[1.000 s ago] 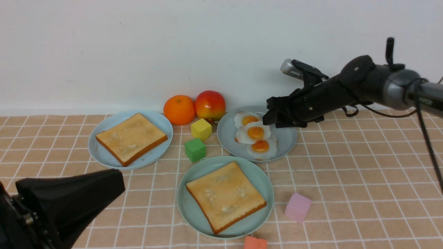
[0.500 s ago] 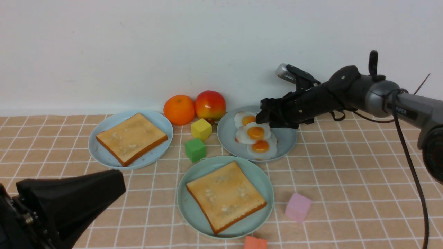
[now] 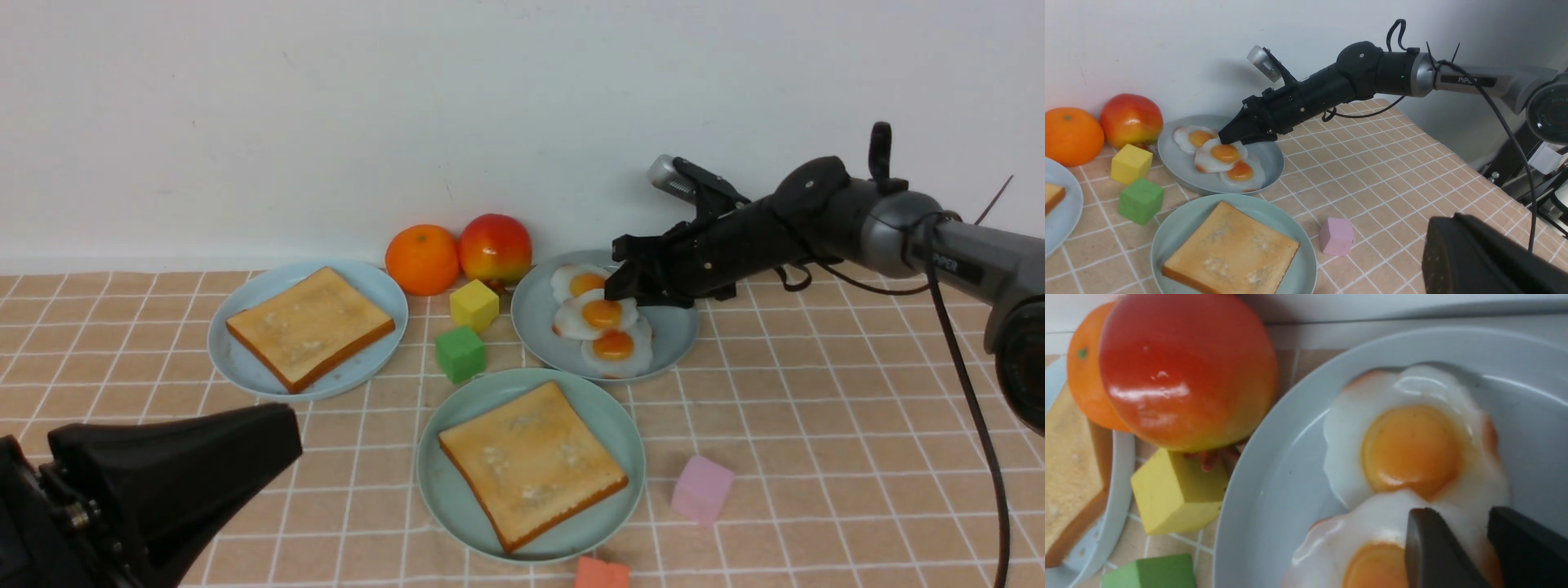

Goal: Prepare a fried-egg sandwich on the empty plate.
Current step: Use the right arm to grab a fried egg, then use the right arm to place the fried egg on the slice of bread in the middle

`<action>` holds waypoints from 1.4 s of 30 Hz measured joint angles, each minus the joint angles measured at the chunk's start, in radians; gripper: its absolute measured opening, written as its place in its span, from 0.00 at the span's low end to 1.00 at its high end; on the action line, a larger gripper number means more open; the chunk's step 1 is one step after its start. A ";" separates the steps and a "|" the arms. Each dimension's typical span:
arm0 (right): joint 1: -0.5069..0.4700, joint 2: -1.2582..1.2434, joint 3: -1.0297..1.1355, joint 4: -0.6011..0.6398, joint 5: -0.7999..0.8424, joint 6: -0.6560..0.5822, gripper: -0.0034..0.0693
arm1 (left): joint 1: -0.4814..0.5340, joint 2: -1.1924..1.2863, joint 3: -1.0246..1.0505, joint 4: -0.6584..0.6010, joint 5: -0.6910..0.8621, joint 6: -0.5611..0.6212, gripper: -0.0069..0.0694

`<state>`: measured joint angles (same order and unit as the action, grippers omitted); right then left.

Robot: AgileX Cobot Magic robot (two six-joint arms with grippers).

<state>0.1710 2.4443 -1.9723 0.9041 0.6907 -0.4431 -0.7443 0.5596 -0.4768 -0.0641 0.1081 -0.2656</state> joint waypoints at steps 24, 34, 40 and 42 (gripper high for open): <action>0.005 -0.291 0.073 -0.002 0.286 0.004 0.15 | 0.000 0.000 0.000 0.072 0.219 0.000 0.08; 0.184 -0.500 0.519 0.124 0.140 -0.063 0.15 | 0.000 0.000 0.000 0.181 0.250 0.000 0.08; 0.239 -0.455 0.552 0.180 0.037 -0.079 0.15 | 0.000 0.000 0.000 0.183 0.272 0.000 0.09; 0.239 -0.443 0.553 0.187 0.017 -0.079 0.15 | 0.000 0.000 0.000 0.183 0.276 0.000 0.09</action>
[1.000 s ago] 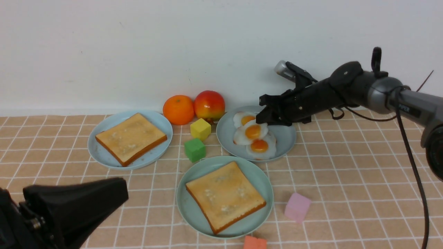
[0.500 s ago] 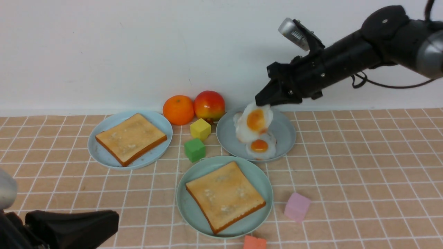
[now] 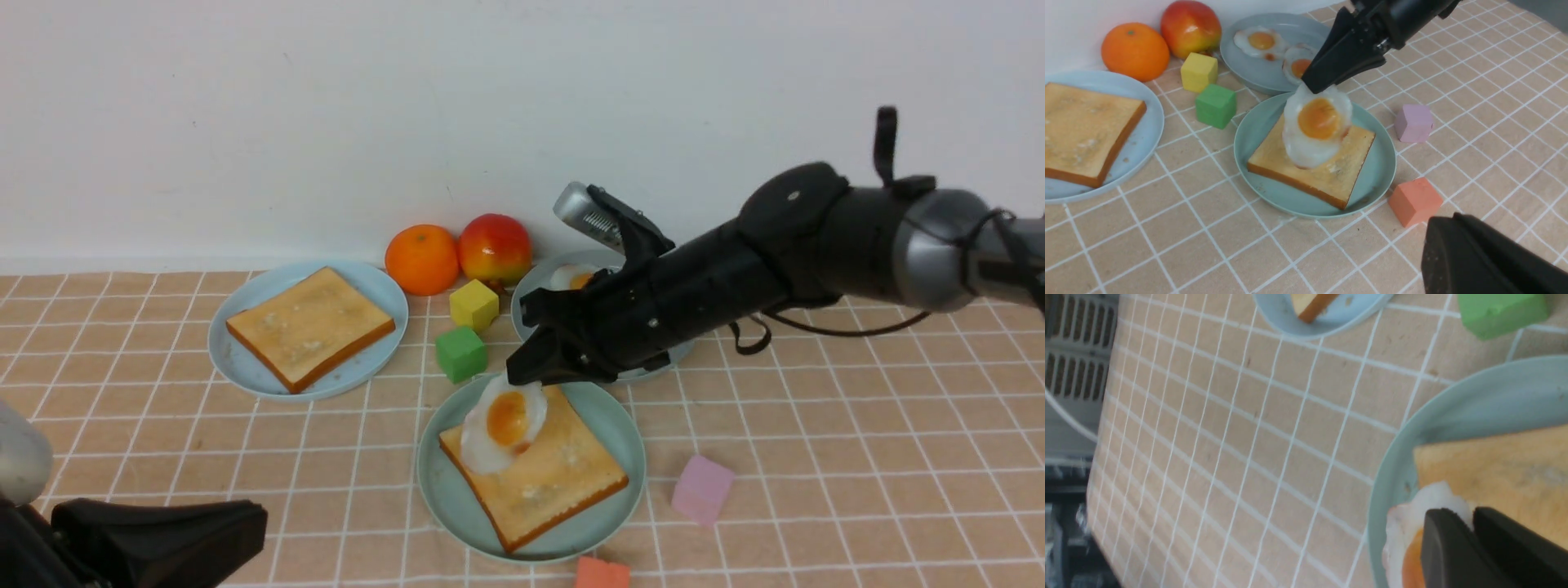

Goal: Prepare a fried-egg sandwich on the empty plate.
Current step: Use the right arm to place the fried egg on the slice of bread in the middle, then use the left arm to grab a slice of bread

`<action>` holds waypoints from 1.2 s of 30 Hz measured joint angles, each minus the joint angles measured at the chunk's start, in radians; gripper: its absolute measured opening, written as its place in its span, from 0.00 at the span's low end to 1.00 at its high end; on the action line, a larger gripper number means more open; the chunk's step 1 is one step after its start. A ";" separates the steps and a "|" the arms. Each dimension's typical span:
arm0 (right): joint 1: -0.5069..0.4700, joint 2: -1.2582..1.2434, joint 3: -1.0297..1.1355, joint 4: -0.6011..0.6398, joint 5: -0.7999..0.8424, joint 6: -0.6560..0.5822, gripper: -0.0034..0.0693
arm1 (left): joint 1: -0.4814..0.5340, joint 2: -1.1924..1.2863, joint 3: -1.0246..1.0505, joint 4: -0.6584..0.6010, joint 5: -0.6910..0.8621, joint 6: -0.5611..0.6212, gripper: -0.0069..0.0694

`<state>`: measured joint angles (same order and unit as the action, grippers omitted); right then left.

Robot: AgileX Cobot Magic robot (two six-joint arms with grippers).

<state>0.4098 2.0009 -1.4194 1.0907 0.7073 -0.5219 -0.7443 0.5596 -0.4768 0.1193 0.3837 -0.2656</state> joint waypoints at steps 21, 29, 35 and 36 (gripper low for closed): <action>-0.036 0.008 0.001 -0.342 0.025 0.268 0.61 | 0.000 0.000 0.000 0.002 0.019 -0.002 0.11; -0.046 -0.311 0.001 -0.728 0.224 0.404 0.36 | 0.000 0.182 -0.067 0.026 0.053 -0.186 0.11; -0.046 -0.495 0.001 -0.820 0.361 0.422 0.08 | 0.020 0.448 -0.278 0.132 0.157 -0.249 0.07; -0.047 -0.527 0.002 -0.822 0.393 0.424 0.05 | 0.043 0.505 -0.329 0.151 0.184 -0.243 0.07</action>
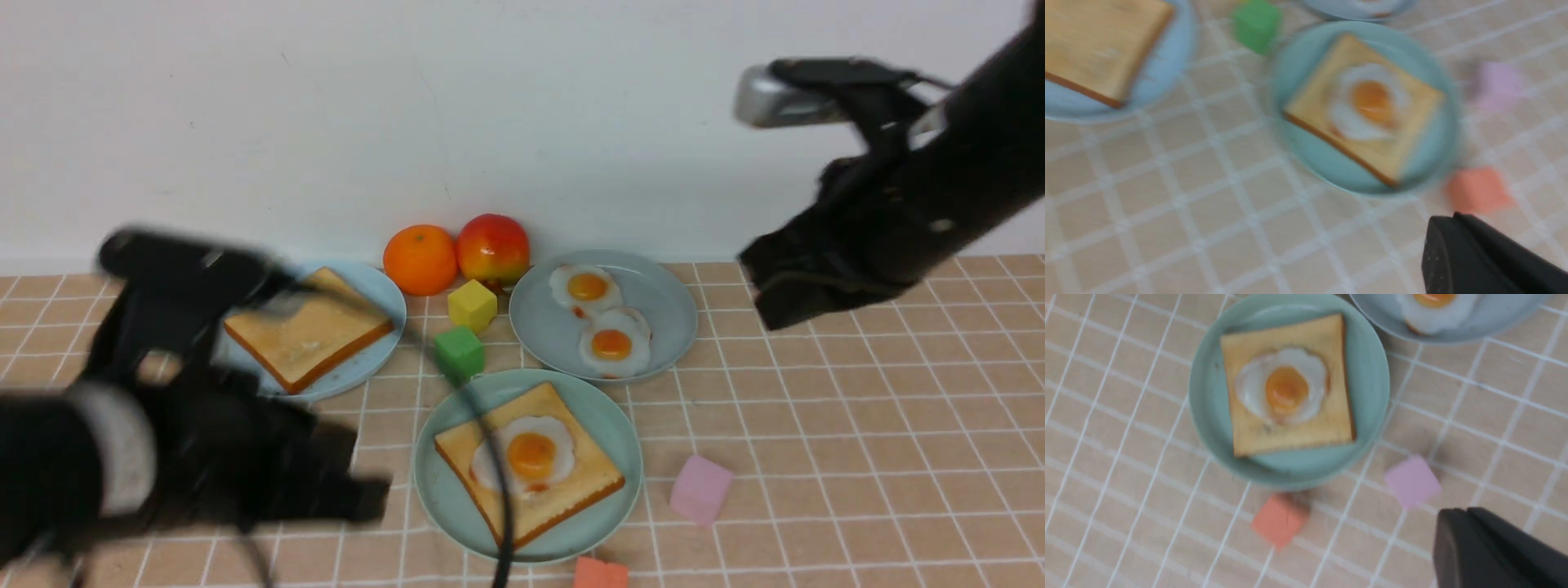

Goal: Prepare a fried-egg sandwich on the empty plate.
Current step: Use the left arm to grab a slice of bread

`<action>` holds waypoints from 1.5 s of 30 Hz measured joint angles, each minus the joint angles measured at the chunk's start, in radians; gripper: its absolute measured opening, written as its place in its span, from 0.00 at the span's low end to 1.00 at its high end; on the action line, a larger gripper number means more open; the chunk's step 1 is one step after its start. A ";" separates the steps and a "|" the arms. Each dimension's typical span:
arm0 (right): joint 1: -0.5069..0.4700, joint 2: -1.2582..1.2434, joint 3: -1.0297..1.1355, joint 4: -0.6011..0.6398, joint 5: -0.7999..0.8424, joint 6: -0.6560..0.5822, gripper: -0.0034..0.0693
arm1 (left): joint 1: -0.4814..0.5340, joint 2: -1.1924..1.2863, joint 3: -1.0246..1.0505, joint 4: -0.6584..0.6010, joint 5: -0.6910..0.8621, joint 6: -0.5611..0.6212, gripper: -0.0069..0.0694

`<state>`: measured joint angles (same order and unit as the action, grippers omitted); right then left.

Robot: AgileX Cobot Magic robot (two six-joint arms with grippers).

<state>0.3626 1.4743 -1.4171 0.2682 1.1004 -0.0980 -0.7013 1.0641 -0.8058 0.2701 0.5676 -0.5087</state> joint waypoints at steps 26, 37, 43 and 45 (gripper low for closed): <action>0.000 -0.536 0.338 -0.014 0.040 0.019 0.05 | 0.500 0.918 -0.556 -0.149 -0.034 0.829 0.51; -0.001 -0.536 0.338 0.003 0.041 0.019 0.05 | 0.500 0.987 -0.560 -0.033 -0.132 0.772 0.50; -0.001 -0.536 0.338 0.011 0.042 0.019 0.06 | 0.500 0.987 -0.563 -0.050 -0.114 0.743 0.25; -0.001 -0.536 0.338 0.016 0.042 0.019 0.06 | 0.500 0.983 -0.564 -0.053 -0.105 0.742 0.15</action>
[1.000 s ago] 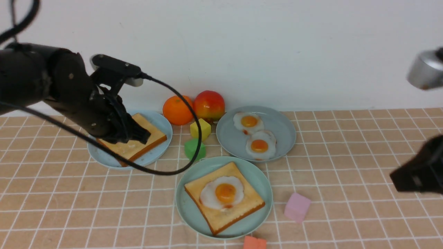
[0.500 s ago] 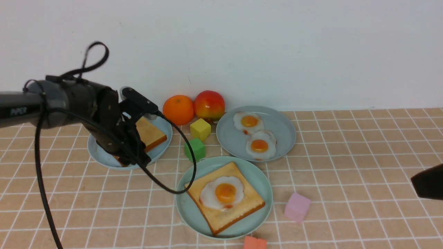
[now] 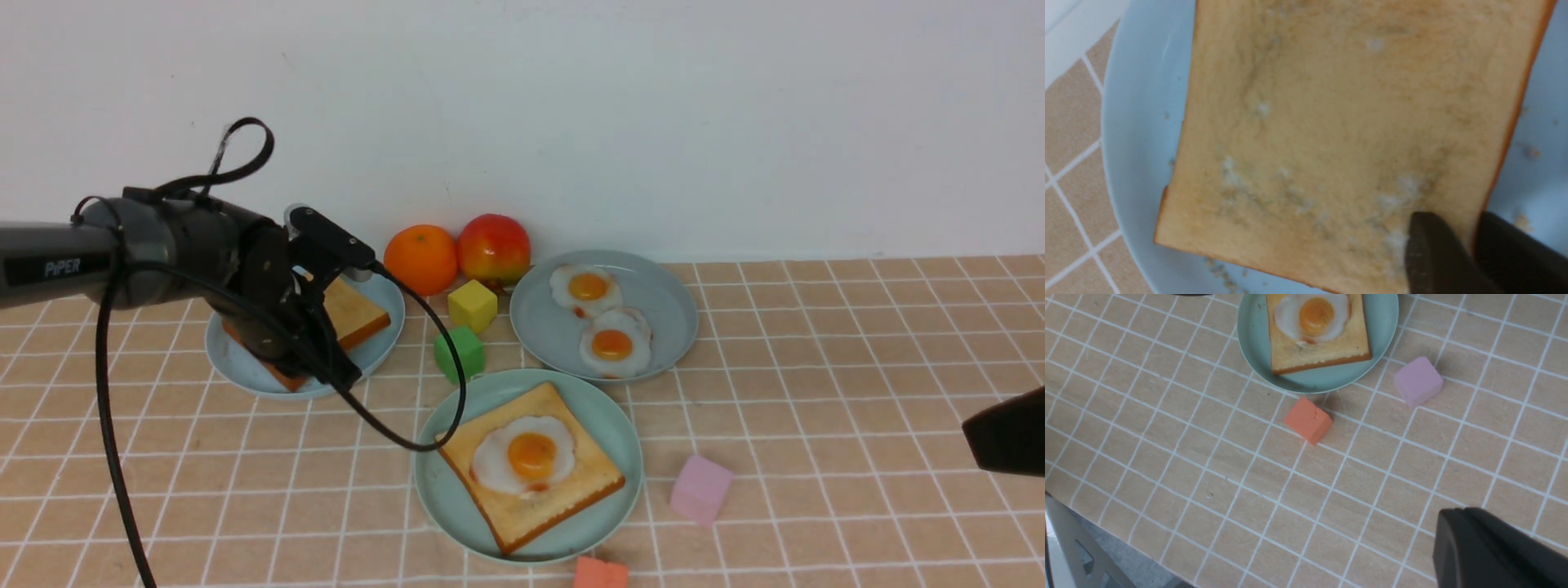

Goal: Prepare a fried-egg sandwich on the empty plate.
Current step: Use the left arm to grab a slice of bread, then use the left arm to place a slice of bread on the fried egg in the middle

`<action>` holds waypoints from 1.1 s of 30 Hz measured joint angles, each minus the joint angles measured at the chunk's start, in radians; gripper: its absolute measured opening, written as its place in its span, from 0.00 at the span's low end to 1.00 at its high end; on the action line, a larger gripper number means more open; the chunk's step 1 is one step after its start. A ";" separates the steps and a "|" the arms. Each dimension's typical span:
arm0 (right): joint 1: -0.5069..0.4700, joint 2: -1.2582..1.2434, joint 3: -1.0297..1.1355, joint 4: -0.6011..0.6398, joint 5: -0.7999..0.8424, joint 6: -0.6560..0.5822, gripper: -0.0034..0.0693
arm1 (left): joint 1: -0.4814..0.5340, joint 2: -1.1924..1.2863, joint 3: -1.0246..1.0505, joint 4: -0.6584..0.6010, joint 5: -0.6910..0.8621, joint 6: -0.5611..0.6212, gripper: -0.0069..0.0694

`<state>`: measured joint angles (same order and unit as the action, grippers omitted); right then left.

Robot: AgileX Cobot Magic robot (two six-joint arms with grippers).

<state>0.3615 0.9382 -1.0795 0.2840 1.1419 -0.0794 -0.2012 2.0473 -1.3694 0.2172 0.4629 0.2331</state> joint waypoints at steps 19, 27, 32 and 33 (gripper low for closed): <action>0.000 -0.164 0.000 -0.032 0.051 -0.019 0.07 | -0.461 -0.445 0.204 -0.060 0.167 -0.091 0.13; 0.000 -0.299 0.000 -0.039 0.078 -0.019 0.07 | -0.578 -0.358 0.223 0.064 0.106 -0.176 0.13; 0.000 -0.343 0.000 -0.041 0.093 -0.019 0.07 | -0.581 -0.314 0.223 0.078 0.061 -0.178 0.13; 0.000 -0.348 0.000 -0.041 0.097 -0.019 0.07 | -0.581 -0.308 0.223 0.078 0.056 -0.178 0.13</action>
<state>0.3615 0.5907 -1.0795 0.2433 1.2394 -0.0985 -0.7827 1.7390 -1.1461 0.2957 0.5193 0.0552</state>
